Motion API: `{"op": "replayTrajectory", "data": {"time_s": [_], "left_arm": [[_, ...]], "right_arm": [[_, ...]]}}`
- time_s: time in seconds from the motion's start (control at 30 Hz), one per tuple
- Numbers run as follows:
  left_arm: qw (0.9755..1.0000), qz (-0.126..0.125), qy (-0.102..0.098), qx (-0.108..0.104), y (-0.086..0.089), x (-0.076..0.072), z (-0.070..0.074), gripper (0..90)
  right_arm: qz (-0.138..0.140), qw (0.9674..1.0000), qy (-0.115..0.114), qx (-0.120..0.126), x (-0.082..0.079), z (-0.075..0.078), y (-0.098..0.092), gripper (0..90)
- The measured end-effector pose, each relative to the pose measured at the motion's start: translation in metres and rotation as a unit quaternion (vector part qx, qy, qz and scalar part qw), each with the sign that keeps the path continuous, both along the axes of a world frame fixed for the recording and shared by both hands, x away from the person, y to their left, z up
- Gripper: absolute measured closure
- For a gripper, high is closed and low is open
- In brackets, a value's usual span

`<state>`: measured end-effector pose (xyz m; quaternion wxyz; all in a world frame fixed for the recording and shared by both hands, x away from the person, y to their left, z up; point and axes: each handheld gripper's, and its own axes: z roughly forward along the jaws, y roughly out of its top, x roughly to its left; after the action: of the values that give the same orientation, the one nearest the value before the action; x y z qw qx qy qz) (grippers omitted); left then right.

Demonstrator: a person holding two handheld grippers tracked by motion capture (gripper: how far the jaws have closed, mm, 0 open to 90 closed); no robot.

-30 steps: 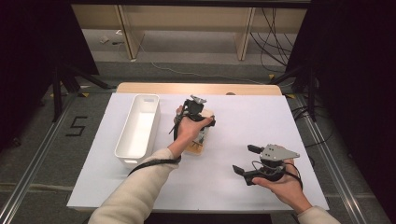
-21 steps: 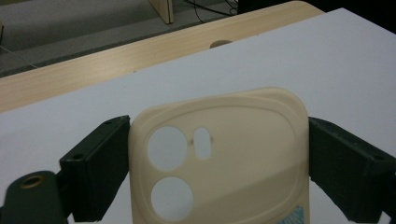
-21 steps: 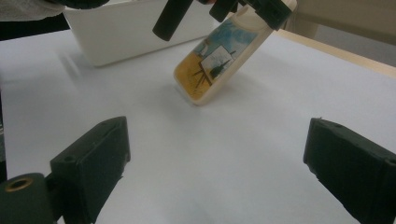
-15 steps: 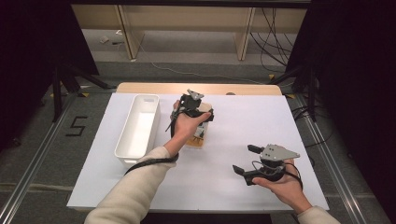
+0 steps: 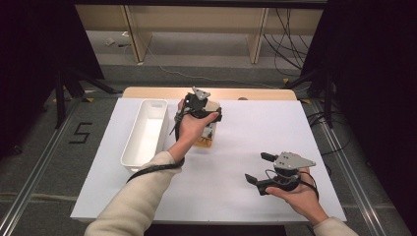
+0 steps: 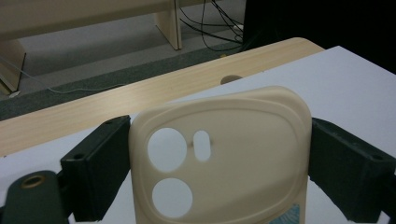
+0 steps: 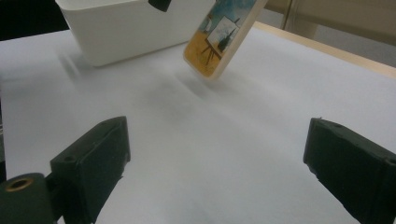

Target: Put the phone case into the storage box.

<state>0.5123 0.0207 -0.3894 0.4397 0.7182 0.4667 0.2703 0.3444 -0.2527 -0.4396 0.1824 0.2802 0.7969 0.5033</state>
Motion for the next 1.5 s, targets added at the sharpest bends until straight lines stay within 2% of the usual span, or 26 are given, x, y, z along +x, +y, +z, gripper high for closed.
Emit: {"op": "replayTrajectory", "data": {"time_s": [0.7, 1.5], "left_arm": [[0.9996, 0.008, -0.028, -0.002, 0.015, -0.001, 0.027, 11.3], [0.9989, 0.019, -0.044, -0.006, 0.03, 0.003, 0.045, 11.2]], "right_arm": [[0.0, 1.0, 0.0, 0.001, 0.0, 0.0, 0.0, 8.1], [0.0, 1.0, -0.002, -0.001, 0.0, 0.0, 0.0, 8.0]]}}
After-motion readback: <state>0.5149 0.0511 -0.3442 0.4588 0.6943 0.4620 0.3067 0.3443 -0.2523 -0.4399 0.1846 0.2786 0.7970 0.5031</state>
